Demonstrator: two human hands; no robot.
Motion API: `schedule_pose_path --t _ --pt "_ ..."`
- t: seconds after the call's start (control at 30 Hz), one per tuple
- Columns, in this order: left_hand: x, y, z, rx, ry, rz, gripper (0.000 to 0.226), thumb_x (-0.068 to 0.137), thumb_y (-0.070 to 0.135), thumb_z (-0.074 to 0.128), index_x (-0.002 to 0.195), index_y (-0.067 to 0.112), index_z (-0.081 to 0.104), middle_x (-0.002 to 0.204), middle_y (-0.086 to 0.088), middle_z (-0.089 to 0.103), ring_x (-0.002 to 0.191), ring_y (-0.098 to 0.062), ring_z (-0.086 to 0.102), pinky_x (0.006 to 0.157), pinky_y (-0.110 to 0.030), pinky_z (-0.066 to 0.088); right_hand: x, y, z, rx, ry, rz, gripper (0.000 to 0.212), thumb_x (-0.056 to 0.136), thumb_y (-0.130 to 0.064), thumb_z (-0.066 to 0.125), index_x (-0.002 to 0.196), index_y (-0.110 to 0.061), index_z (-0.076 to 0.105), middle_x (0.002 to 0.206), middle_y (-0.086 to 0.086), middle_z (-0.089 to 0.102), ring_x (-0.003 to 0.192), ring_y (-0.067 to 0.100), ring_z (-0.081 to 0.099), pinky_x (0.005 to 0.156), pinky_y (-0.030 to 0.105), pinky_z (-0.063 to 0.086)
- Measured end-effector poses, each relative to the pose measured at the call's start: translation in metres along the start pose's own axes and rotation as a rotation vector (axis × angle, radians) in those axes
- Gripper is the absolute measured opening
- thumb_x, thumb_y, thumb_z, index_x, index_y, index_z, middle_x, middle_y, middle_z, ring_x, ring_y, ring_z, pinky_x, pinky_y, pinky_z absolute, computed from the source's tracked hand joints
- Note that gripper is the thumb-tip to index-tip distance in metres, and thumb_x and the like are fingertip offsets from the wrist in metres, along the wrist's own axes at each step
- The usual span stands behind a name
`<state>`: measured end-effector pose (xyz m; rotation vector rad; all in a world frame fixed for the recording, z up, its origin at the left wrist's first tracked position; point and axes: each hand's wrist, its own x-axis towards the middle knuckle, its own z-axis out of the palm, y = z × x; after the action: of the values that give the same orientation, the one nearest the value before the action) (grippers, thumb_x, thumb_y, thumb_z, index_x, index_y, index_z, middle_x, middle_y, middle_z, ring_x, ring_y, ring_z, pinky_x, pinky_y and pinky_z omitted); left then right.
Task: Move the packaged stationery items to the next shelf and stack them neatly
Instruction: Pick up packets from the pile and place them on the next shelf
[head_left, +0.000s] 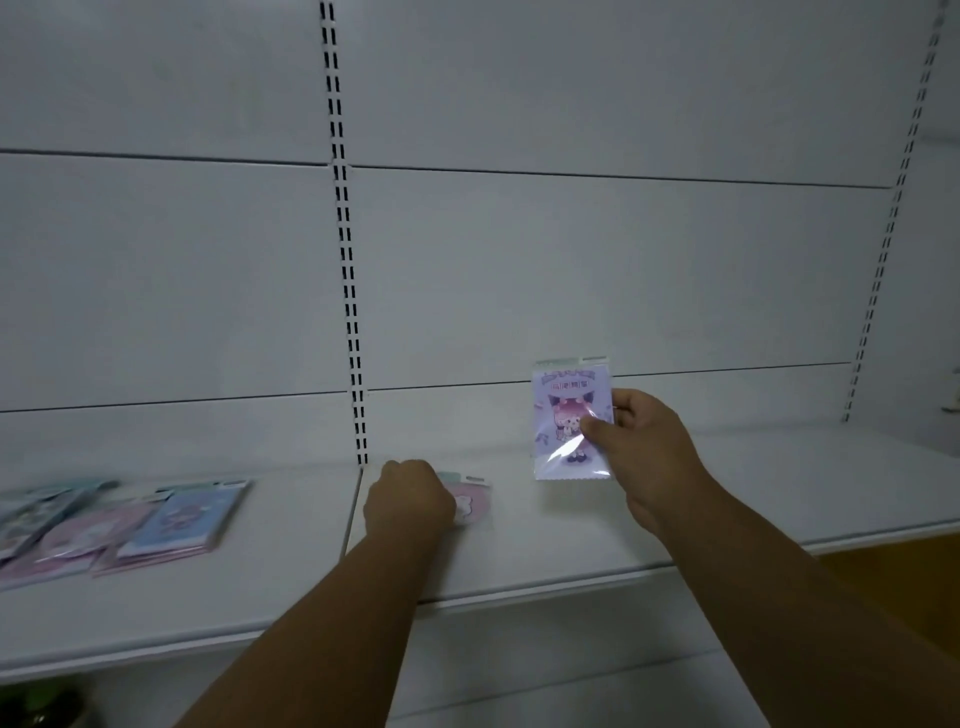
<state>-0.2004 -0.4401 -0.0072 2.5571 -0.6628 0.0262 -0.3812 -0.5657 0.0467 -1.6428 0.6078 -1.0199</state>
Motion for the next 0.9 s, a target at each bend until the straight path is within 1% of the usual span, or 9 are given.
schedule_pose_path --t 0.2,0.3,0.37,0.43,0.53,0.63,0.73,0.8,0.9 --pt "-0.003 0.012 0.001 0.196 0.125 0.068 0.02 0.075 0.034 0.059 0.084 0.017 0.063 0.091 -0.004 0.066 0.092 -0.026 0.061 0.079 -0.031 0.047 0.003 0.005 -0.018 -0.007 -0.006 -0.077 0.019 0.087 -0.01 0.065 0.104 -0.018 0.066 0.09 -0.005 0.074 0.079 0.015 0.072 0.068 0.029 0.056" --pt "-0.007 0.048 0.001 -0.372 0.141 0.22 0.024 0.09 0.027 0.05 0.087 0.011 0.068 0.088 -0.007 0.07 0.083 -0.025 0.065 0.076 -0.033 0.052 0.013 0.011 -0.035 0.009 -0.057 -0.09 0.019 0.085 -0.007 0.066 0.098 -0.021 0.069 0.09 -0.003 0.076 0.078 0.016 0.073 0.067 0.028 0.055" --pt "-0.008 0.085 -0.001 -0.905 -0.074 0.183 0.028 0.094 0.035 0.052 0.092 0.013 0.069 0.091 -0.005 0.073 0.081 -0.022 0.068 0.073 -0.034 0.054 0.025 0.015 -0.053 0.011 -0.115 -0.084 0.019 0.084 -0.007 0.068 0.092 -0.025 0.07 0.086 -0.005 0.077 0.078 0.016 0.074 0.069 0.03 0.057" --pt "-0.005 0.121 0.004 -1.1 -0.269 0.152 0.026 0.092 0.038 0.057 0.096 0.015 0.069 0.091 -0.003 0.076 0.08 -0.021 0.071 0.066 -0.032 0.056 0.041 0.022 -0.073 -0.02 -0.168 -0.051 0.016 0.083 -0.011 0.071 0.095 -0.021 0.071 0.085 -0.005 0.077 0.076 0.016 0.074 0.067 0.029 0.059" --pt "0.007 0.158 0.029 -1.029 -0.3 0.149 0.013 0.088 0.02 0.066 0.089 0.007 0.067 0.086 -0.011 0.076 0.069 -0.02 0.071 0.058 -0.028 0.056 0.069 0.043 -0.096 -0.346 -0.158 -0.006 0.009 0.08 -0.021 0.074 0.088 -0.022 0.07 0.086 0.0 0.075 0.071 0.018 0.073 0.07 0.035 0.061" --pt "0.018 0.179 0.061 -0.912 -0.291 0.059 0.01 0.086 0.011 0.068 0.083 0.002 0.065 0.078 -0.013 0.076 0.057 -0.018 0.07 0.053 -0.027 0.056 0.096 0.065 -0.111 -0.772 -0.201 0.0 0.02 0.077 -0.034 0.075 0.081 -0.016 0.067 0.075 0.002 0.068 0.066 0.017 0.066 0.064 0.033 0.057" --pt "0.031 0.189 0.09 -0.717 -0.261 0.02 0.012 0.085 0.01 0.069 0.082 0.0 0.065 0.072 -0.013 0.074 0.053 -0.017 0.07 0.052 -0.028 0.057 0.115 0.084 -0.113 -0.959 -0.28 -0.024 0.031 0.077 -0.039 0.074 0.069 -0.02 0.05 0.062 -0.006 0.051 0.055 0.007 0.051 0.045 0.021 0.034" --pt "0.039 0.191 0.103 -0.517 -0.196 0.057 0.012 0.082 0.012 0.071 0.079 0.0 0.069 0.07 -0.013 0.074 0.054 -0.019 0.07 0.06 -0.033 0.06 0.121 0.094 -0.111 -1.022 -0.29 -0.069 0.032 0.076 -0.037 0.073 0.07 -0.022 0.046 0.066 -0.005 0.05 0.059 0.01 0.05 0.046 0.02 0.031" --pt "0.045 0.191 0.113 -0.15 -0.063 0.134 0.014 0.073 0.02 0.072 0.078 0.006 0.072 0.076 -0.01 0.072 0.07 -0.023 0.069 0.066 -0.031 0.059 0.123 0.102 -0.108 -1.099 -0.307 -0.122 0.025 0.074 -0.033 0.071 0.088 -0.016 0.058 0.089 0.004 0.063 0.08 0.021 0.06 0.062 0.024 0.041"
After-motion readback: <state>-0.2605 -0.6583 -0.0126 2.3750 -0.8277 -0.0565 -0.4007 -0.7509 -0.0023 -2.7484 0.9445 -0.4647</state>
